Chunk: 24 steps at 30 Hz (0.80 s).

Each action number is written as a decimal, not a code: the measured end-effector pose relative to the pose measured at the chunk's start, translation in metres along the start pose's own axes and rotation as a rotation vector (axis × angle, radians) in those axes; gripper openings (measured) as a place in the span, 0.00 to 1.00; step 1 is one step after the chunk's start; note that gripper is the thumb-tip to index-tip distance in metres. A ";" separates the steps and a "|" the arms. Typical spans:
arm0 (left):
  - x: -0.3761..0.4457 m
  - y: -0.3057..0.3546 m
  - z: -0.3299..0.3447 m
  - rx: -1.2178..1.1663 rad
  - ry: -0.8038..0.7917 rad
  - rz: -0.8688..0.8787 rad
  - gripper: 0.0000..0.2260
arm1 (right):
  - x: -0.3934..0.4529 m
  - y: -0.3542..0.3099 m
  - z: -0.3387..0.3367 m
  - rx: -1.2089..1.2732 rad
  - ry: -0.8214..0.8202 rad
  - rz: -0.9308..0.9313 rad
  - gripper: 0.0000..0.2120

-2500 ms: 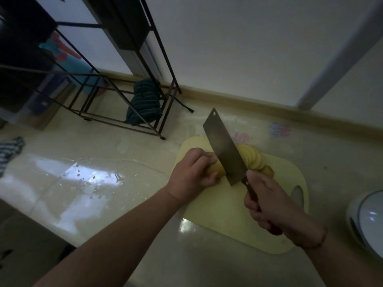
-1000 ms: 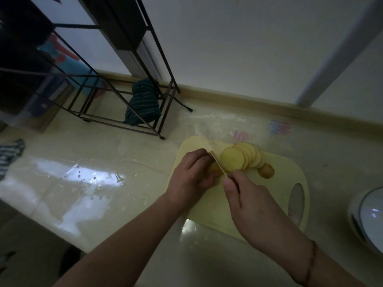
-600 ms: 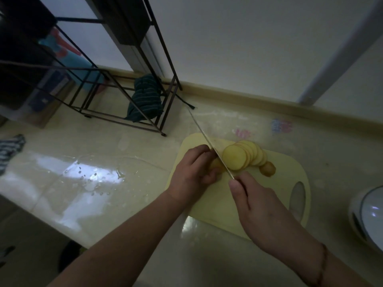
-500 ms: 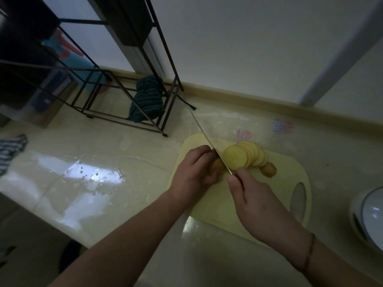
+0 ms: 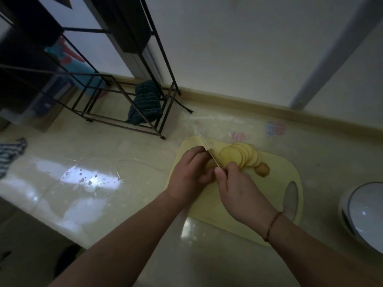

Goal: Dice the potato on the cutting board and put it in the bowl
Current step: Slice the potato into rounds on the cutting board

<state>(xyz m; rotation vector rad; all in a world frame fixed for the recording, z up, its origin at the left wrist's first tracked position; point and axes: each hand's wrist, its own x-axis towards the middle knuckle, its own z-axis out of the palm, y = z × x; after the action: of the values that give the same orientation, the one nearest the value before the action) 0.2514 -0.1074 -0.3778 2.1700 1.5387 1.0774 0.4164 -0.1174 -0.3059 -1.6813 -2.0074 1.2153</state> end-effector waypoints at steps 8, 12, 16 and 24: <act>0.002 -0.002 0.001 0.003 -0.005 -0.027 0.14 | 0.004 -0.003 -0.004 -0.023 0.011 0.048 0.18; 0.005 -0.001 -0.001 0.009 -0.007 -0.019 0.13 | -0.014 0.003 -0.014 -0.010 -0.016 0.031 0.17; 0.007 -0.003 0.002 -0.002 0.003 0.015 0.11 | -0.022 0.012 -0.021 0.020 -0.072 0.027 0.17; 0.005 -0.007 0.006 -0.019 0.000 -0.038 0.12 | -0.002 0.018 -0.002 0.021 -0.004 -0.013 0.16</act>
<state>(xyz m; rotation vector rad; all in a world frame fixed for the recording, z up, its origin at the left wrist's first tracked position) 0.2516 -0.0993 -0.3837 2.1198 1.5572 1.0761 0.4306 -0.1185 -0.3177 -1.6551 -1.9982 1.2320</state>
